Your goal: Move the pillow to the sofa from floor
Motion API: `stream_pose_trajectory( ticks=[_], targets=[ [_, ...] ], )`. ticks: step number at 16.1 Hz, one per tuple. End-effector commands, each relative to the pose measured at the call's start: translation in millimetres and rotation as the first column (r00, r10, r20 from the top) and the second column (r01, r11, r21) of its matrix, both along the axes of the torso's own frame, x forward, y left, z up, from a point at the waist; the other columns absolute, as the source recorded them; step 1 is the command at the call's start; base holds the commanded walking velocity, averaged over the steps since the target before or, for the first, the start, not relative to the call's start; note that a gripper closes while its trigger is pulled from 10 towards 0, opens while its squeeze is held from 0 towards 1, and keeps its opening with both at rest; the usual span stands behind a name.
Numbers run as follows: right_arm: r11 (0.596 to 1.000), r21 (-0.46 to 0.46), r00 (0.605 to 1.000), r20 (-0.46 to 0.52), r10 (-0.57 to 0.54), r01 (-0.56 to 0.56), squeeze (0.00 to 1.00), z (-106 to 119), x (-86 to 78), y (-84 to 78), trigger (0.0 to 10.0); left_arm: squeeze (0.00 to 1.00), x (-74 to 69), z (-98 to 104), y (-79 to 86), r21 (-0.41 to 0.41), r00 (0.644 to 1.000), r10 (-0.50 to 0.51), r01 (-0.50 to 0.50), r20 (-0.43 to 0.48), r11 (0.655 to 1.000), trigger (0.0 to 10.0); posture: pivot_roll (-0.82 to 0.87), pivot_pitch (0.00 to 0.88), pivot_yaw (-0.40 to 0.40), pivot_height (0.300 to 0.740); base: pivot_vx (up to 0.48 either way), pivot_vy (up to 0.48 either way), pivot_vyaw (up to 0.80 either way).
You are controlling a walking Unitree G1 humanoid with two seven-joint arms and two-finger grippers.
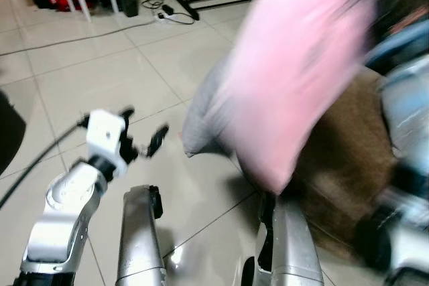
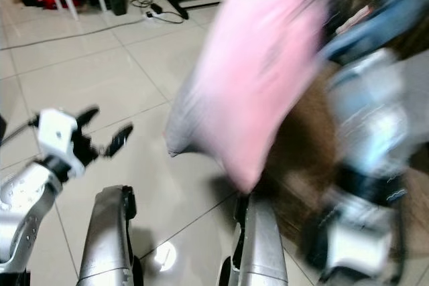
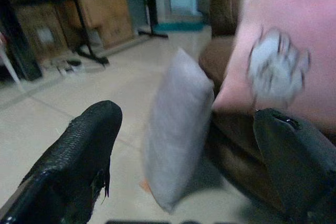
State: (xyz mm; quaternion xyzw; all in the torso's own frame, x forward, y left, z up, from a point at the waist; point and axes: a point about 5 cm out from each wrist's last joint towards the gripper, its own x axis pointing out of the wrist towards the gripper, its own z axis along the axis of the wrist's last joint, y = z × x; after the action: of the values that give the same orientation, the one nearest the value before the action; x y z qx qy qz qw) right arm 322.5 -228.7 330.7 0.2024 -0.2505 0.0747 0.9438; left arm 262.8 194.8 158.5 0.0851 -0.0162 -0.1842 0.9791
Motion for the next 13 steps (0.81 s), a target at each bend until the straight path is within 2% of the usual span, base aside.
stream_pose_trajectory(
  ticks=[1, 2, 3, 5, 6, 7, 8, 10, 13],
  targets=[
    [0.992, -0.119, 0.999, -0.002, -0.047, 0.047, 0.0, 1, -2.2, 2.7, 10.0, 0.0, 0.6, 8, -2.8, 0.006, 0.999, 0.021, -0.021, 0.026, 1.0, 10.0, 0.02, 0.0, -0.073, 0.47, 0.0, 0.0, 0.0],
    [0.987, -0.151, 0.999, -0.007, -0.048, 0.046, 0.0, 1, -1.9, 5.2, 10.0, 0.0, 0.8, 9, -2.9, 0.007, 0.999, 0.027, -0.027, 0.032, 1.0, 10.0, 0.02, 0.0, -0.073, 0.475, 0.0, 0.0, 0.0],
    [0.977, -0.209, 0.998, -0.044, -0.045, 0.035, 0.0, -8, -0.3, 18.6, 10.0, 0.0, 1.2, 17, -3.5, -0.005, 0.996, 0.065, -0.065, 0.055, 0.998, 10.0, 0.02, 0.0, -0.074, 0.49, 0.0, 0.0, 0.0],
    [0.958, -0.286, 0.993, -0.104, -0.058, 0.026, 0.0, -20, 3.0, 30.3, 10.0, 0.0, 0.2, 23, -6.9, -0.013, 0.995, 0.075, -0.075, 0.06, 0.997, 10.0, 0.02, 0.0, -0.08, 0.505, 0.0, 0.0, 0.0],
    [0.937, -0.349, 0.988, -0.14, -0.069, 0.016, 0.0, -30, 6.3, 36.3, 10.0, 0.0, 0.1, 23, -8.3, -0.011, 0.996, 0.077, -0.076, 0.054, 0.997, 10.0, 0.03, 0.0, -0.081, 0.51, 0.0, 0.0, 0.0],
    [0.904, -0.428, 0.967, -0.236, -0.099, -0.011, 0.0, -59, 14.2, 49.5, 10.0, 0.0, 1.2, 21, -9.2, 0.005, 0.994, 0.099, -0.1, 0.035, 0.995, 10.0, 0.03, 0.0, -0.077, 0.525, 0.0, 0.0, 0.0],
    [0.911, -0.412, 0.947, -0.299, -0.119, -0.016, 0.0, -74, 19.2, 52.9, 10.0, 0.0, 2.1, 22, -8.7, 0.005, 0.993, 0.114, -0.114, 0.032, 0.993, 10.0, 0.04, 0.0, -0.08, 0.535, 0.0, 0.0, 0.0],
    [0.91, -0.415, 0.929, -0.341, -0.143, -0.012, 0.0, -86, 22.7, 56.7, 10.0, 0.0, 2.5, 23, -6.7, 0.028, 0.991, 0.131, -0.132, 0.038, 0.991, 10.0, 0.04, 0.0, -0.083, 0.55, 0.0, 0.0, 0.0],
    [0.931, -0.362, 0.908, -0.405, -0.107, -0.052, 0.0, -108, 11.1, 73.2, 10.0, 0.0, -7.8, 14, -5.3, 0.061, 0.985, 0.17, -0.171, 0.015, 0.983, 10.0, 0.04, 0.0, -0.067, 0.58, 0.0, 0.0, 0.0]
  ],
)
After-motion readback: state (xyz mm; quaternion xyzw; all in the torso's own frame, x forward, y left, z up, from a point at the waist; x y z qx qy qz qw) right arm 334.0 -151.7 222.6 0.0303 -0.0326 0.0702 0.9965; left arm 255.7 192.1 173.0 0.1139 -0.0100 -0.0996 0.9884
